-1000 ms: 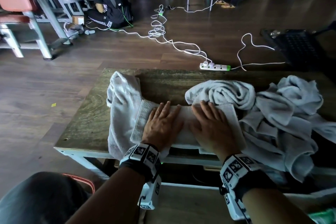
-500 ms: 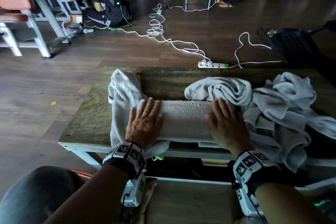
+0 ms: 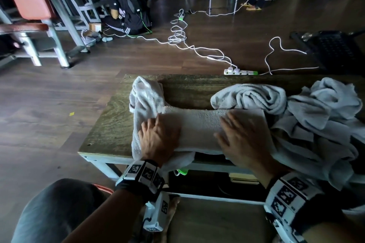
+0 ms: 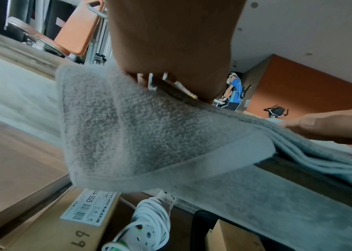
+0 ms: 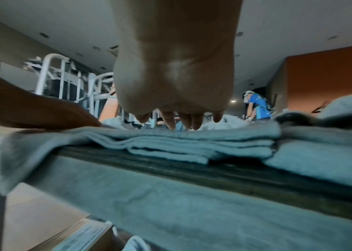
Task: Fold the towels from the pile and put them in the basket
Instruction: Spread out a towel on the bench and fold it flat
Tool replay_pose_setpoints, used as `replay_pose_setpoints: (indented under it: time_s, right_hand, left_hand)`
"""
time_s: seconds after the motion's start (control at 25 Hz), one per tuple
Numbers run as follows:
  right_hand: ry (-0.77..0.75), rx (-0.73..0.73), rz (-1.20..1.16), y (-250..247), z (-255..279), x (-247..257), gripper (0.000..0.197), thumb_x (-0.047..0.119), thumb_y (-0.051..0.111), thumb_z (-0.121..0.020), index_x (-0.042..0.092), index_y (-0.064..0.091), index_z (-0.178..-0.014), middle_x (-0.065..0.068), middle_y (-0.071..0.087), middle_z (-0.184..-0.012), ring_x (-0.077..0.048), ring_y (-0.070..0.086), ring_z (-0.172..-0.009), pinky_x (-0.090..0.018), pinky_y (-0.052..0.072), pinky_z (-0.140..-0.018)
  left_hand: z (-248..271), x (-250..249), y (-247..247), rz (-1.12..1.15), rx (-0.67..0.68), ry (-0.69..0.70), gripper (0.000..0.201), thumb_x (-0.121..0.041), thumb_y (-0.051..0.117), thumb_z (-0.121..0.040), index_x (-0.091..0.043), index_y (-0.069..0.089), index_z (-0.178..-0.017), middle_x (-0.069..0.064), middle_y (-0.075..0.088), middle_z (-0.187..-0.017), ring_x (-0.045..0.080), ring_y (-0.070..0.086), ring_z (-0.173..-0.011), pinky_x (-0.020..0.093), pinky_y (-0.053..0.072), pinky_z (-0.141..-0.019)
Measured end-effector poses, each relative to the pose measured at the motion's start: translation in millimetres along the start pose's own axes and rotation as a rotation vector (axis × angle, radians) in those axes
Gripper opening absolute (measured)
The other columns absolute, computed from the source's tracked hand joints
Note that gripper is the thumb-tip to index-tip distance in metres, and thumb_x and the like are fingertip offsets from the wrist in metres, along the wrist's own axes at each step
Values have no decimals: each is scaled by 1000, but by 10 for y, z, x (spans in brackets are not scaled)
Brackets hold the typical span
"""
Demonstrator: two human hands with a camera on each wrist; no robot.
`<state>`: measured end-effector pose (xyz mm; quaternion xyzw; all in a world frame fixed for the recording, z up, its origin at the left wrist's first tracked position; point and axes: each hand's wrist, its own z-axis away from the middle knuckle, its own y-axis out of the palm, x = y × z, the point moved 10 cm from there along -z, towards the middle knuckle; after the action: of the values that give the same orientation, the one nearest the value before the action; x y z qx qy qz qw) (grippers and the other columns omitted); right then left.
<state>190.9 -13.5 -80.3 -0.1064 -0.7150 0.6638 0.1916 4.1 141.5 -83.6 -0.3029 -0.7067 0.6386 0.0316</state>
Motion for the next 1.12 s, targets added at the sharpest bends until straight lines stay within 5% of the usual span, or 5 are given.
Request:
replay_pose_setpoints:
  time_s: [0.12,0.52,0.84,1.0,1.12]
  right_hand:
    - [-47,126,9,279,84,278,78,65,-2,-87,29,10,-155,-6,6,-166,-28,-1,-153,-57,4,-120]
    - [-134,348,82,402,124,236,83,73,-1,-86,29,-13,-155,-4,-18,-164,-26,-21,-150,-56,-5,-118]
    - [-172,243,-15,291,168,271,90,74,-8,-83,22,10,-154,-7,5,-164,-28,-2,-152,-55,5,-120]
    - [85,236,-800,-109,113,106,56,53,23,-104,18,49,-138,-5,52,-140,-24,48,-129,-42,39,-104]
    - [446,160,-1700,-222,113,-355,70,70,26,-95,19,64,-123,-4,71,-114,-20,67,-104,-37,52,-85]
  left_hand:
    - [18,52,-73,-6,26,-139,67,-67,53,-76,-10,59,-111,14,56,-119,34,43,-118,45,34,-100]
    - [-29,101,-75,144,223,-346,70,-53,65,-75,-4,54,-123,19,58,-127,34,57,-115,38,50,-93]
    - [-240,-210,-355,266,204,-271,28,-31,71,-73,-12,54,-61,0,53,-62,18,54,-61,21,34,-43]
    - [-249,-1081,-569,460,207,58,29,-29,69,-82,-14,57,-61,-8,51,-54,3,45,-47,10,32,-40]
    - [-8,-1798,-477,913,413,286,4,-11,68,-87,-8,70,-87,4,69,-82,11,62,-80,16,49,-72]
